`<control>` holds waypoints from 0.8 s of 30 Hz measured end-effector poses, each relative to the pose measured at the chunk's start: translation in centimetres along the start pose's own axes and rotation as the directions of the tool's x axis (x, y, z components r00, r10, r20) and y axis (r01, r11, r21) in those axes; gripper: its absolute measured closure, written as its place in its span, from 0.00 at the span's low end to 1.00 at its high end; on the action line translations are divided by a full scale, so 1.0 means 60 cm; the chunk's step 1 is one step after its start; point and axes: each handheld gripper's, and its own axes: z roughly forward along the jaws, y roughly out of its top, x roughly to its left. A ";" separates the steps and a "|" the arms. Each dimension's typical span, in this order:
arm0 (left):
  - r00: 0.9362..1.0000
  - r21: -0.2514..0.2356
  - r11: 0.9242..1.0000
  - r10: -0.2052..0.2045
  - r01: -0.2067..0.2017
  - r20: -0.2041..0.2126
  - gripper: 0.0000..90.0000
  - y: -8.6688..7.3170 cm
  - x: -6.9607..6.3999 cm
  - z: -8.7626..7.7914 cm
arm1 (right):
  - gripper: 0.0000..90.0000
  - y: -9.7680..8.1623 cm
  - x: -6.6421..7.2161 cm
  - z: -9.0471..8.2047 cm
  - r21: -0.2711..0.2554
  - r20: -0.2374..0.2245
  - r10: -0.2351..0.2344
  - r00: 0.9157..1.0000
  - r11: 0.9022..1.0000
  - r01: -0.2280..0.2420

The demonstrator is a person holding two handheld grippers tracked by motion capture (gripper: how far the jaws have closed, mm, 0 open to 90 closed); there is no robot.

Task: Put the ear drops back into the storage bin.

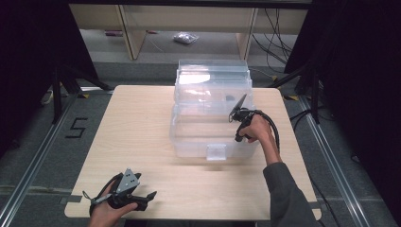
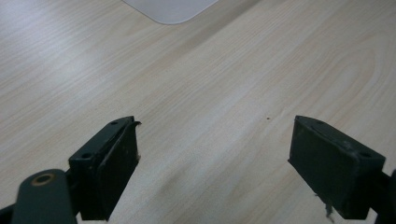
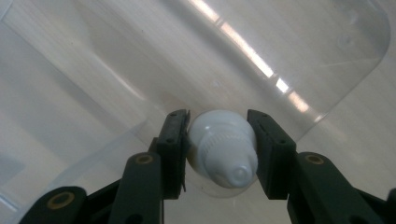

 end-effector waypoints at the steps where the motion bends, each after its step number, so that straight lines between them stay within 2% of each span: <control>1: 1.000 0.000 1.000 -0.001 0.001 0.001 0.17 0.000 0.000 0.000 | 0.67 0.000 -0.004 0.003 -0.017 0.009 -0.045 0.999 0.999 0.046; 2: 1.000 -0.002 1.000 -0.003 0.003 0.001 0.17 0.000 -0.001 0.000 | 0.67 -0.001 0.002 0.001 0.015 0.002 0.017 1.000 1.000 -0.017; 4: 1.000 -0.007 1.000 -0.008 0.008 0.001 0.17 0.000 -0.001 0.001 | 0.67 0.000 0.002 0.004 0.013 0.001 0.019 1.000 1.000 -0.019; 5: 1.000 -0.002 1.000 -0.003 0.003 0.001 0.17 0.000 0.000 0.000 | 0.67 0.001 0.004 0.003 0.020 -0.001 0.034 0.999 0.999 -0.034; 7: 1.000 -0.001 1.000 -0.001 0.001 0.001 0.17 0.000 0.000 0.000 | 0.67 0.001 0.001 0.005 0.017 0.002 0.004 1.000 1.000 -0.004; 8: 1.000 -0.002 1.000 -0.003 0.003 -0.001 0.17 0.000 0.000 0.001 | 0.67 0.001 -0.007 0.007 0.010 0.012 -0.063 0.998 0.998 0.063; 9: 1.000 -0.007 1.000 -0.008 0.008 0.001 0.17 0.000 -0.001 0.001 | 0.67 0.002 0.003 0.006 0.029 0.009 0.016 1.000 0.999 -0.016; 10: 1.000 -0.007 1.000 -0.008 0.008 0.001 0.17 0.000 -0.001 0.001 | 0.67 0.003 0.005 0.005 0.039 0.000 0.030 1.000 0.999 -0.030; 12: 1.000 -0.007 1.000 -0.009 0.009 0.001 0.17 0.000 -0.001 0.001 | 0.67 0.001 -0.003 0.011 0.033 0.021 -0.021 1.000 0.999 0.020; 14: 1.000 0.000 1.000 -0.001 0.001 0.001 0.17 0.000 0.000 0.000 | 0.67 0.001 0.000 0.010 0.041 0.025 0.007 1.000 0.999 -0.008; 16: 1.000 -0.007 1.000 -0.008 0.008 0.000 0.17 0.000 -0.001 0.001 | 0.66 0.001 0.000 0.008 0.047 0.030 0.003 1.000 0.999 -0.004; 20: 1.000 -0.001 1.000 -0.002 0.002 0.000 0.17 0.000 0.000 0.000 | 0.65 -0.001 -0.001 0.000 0.022 0.024 -0.022 0.999 1.000 0.021; 21: 1.000 -0.001 1.000 -0.002 0.002 -0.001 0.17 0.000 0.000 0.000 | 0.64 -0.002 0.001 0.000 0.020 0.033 -0.016 0.999 1.000 0.015; 22: 1.000 -0.003 1.000 -0.003 0.003 0.000 0.17 0.000 -0.001 0.000 | 0.63 -0.001 0.005 -0.006 0.035 0.032 0.013 0.999 0.999 -0.014; 23: 1.000 -0.001 1.000 -0.001 0.001 0.000 0.17 0.000 0.000 0.000 | 0.62 0.000 0.008 -0.009 0.033 0.011 0.030 0.999 0.999 -0.030; 24: 1.000 -0.001 1.000 -0.002 0.002 0.000 0.17 0.000 0.000 0.000 | 0.62 0.000 0.007 -0.012 0.024 0.018 0.010 1.000 1.000 -0.010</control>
